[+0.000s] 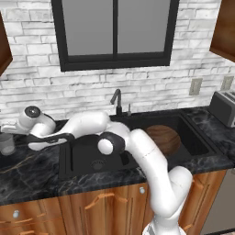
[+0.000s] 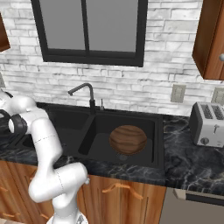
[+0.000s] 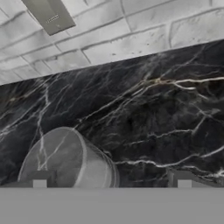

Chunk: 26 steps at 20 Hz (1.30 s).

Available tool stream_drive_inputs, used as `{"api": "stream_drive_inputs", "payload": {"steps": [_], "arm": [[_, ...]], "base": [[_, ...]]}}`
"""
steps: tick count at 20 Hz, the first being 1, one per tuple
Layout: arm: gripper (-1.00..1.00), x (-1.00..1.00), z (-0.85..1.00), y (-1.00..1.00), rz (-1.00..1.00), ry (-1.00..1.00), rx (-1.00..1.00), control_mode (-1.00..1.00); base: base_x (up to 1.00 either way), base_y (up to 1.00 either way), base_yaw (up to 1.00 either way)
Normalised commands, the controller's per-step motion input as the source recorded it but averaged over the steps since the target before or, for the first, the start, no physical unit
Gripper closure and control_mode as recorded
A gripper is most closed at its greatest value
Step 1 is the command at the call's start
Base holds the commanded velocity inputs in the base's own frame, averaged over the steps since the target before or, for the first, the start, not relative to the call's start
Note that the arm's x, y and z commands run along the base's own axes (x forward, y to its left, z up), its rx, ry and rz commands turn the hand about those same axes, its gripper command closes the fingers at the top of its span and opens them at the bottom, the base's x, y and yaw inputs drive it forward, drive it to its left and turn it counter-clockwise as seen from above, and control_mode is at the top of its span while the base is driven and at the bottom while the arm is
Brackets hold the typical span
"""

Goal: Place the glass cup in the left basin and the bowl in the right basin of the sink.

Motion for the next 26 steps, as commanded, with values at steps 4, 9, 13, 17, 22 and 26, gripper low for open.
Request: {"api": "stream_drive_inputs", "payload": {"steps": [4, 9, 13, 17, 22, 26], "arm": [[-1.0, 0.2, -0.1, 0.39, 0.0, 0.0, 0.0, -1.0], [-1.0, 0.16, -0.32, 0.31, 0.0, 0.0, 0.0, -1.0], [1.0, 0.12, -0.58, 0.19, 0.0, 0.01, -0.01, -1.0], [1.0, 0.0, -0.52, -0.04, 0.0, 0.0, -0.01, -1.0], [1.0, 0.0, -0.09, -0.49, 0.0, 0.0, 0.0, -1.0], [1.0, 0.0, 0.07, -0.79, 0.0, 0.0, 0.0, -1.0]], "base": [[0.0, 0.0, 0.0], [0.0, 0.0, 0.0], [0.0, 0.0, 0.0], [0.0, 0.0, 0.0], [0.0, 0.0, 0.0], [0.0, 0.0, 0.0]]}}
